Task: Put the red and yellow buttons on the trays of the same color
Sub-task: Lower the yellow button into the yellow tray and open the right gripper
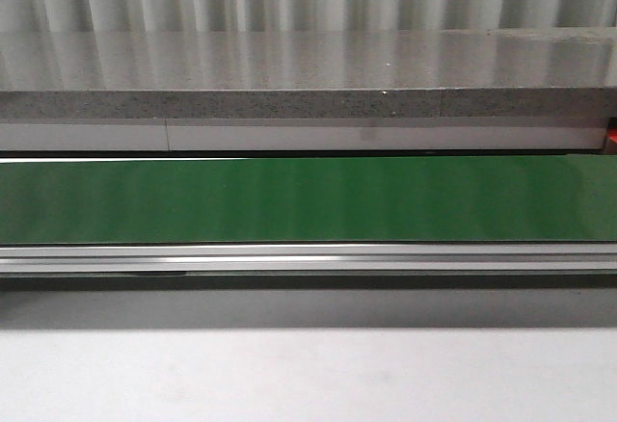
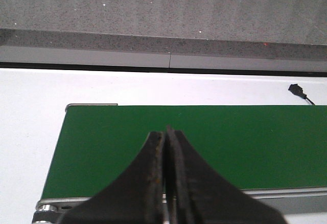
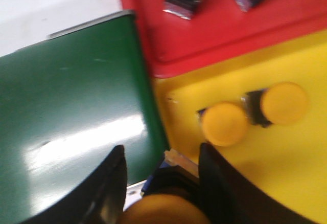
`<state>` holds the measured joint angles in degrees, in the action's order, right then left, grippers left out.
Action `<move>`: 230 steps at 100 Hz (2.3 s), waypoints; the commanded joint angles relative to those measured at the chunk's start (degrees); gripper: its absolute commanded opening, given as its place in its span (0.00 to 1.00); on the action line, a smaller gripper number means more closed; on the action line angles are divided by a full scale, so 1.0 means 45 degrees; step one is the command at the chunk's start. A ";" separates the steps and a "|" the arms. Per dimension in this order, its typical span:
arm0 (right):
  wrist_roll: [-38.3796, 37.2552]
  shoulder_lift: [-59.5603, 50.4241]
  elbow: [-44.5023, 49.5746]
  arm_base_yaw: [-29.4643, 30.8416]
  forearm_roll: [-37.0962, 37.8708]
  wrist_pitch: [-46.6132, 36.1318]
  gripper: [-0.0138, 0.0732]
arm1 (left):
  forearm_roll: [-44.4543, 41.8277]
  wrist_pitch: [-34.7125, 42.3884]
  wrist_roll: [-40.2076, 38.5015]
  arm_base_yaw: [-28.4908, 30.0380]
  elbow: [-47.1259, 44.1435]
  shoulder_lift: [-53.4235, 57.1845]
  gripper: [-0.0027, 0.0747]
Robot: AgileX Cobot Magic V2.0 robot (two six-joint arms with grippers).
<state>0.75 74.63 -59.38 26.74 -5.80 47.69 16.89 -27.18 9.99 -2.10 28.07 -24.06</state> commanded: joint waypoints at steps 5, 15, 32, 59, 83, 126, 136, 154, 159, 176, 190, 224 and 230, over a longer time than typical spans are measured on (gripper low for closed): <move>-0.0710 -0.0489 -0.0023 0.1573 0.0276 -0.0468 0.39 | 0.0158 0.0987 0.0009 -0.0123 0.0320 -0.0055 0.01; -0.1004 -0.0489 0.0453 0.2366 0.0276 -0.1113 0.39 | 0.0158 0.0987 0.0009 -0.0123 0.0320 -0.0055 0.01; -0.1391 -0.0468 0.1458 0.3138 0.0276 -0.2323 0.39 | 0.0158 0.0987 0.0009 -0.0123 0.0320 -0.0055 0.01; -0.2020 -0.0111 0.2370 0.3968 0.0276 -0.4106 0.39 | 0.0158 0.0987 0.0009 -0.0123 0.0320 -0.0055 0.01; -0.2126 0.1124 0.2370 0.3968 0.0276 -0.4381 0.39 | 0.0158 0.0987 0.0009 -0.0123 0.0320 -0.0055 0.01; -0.2283 0.2572 0.2370 0.3968 0.0265 -0.5113 0.39 | 0.0158 0.0987 0.0009 -0.0123 0.0320 -0.0055 0.01; -0.2283 0.2742 0.2370 0.3968 0.0265 -0.5139 0.39 | 0.0158 0.0987 0.0009 -0.0123 0.0320 -0.0055 0.01; -0.2283 0.3303 0.2370 0.3943 0.0193 -0.5097 0.39 | 0.0158 0.0987 0.0009 -0.0123 0.0320 -0.0055 0.01; -0.2283 0.3371 0.2370 0.3943 0.0189 -0.5087 0.39 | 0.0158 0.0987 0.0009 -0.0123 0.0320 -0.0055 0.01; -0.2283 0.3386 0.2370 0.3943 0.0178 -0.4952 0.49 | 0.0158 0.0987 0.0009 -0.0123 0.0320 -0.0055 0.01; -0.2356 0.3314 0.2370 0.3943 0.0090 -0.4769 0.73 | 0.0158 0.0987 0.0009 -0.0123 0.0320 -0.0055 0.01; -0.2367 0.0988 0.2370 0.3895 -0.0011 -0.4545 0.82 | 0.0158 0.0987 0.0009 -0.0123 0.0320 -0.0055 0.01; -0.2367 0.0273 0.2370 0.3776 -0.0069 -0.4532 0.82 | 0.0158 0.0987 0.0009 -0.0123 0.0320 -0.0055 0.01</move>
<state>-9.81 81.83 -47.41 44.34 -5.71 28.80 16.89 -27.18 9.99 -2.10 28.07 -24.06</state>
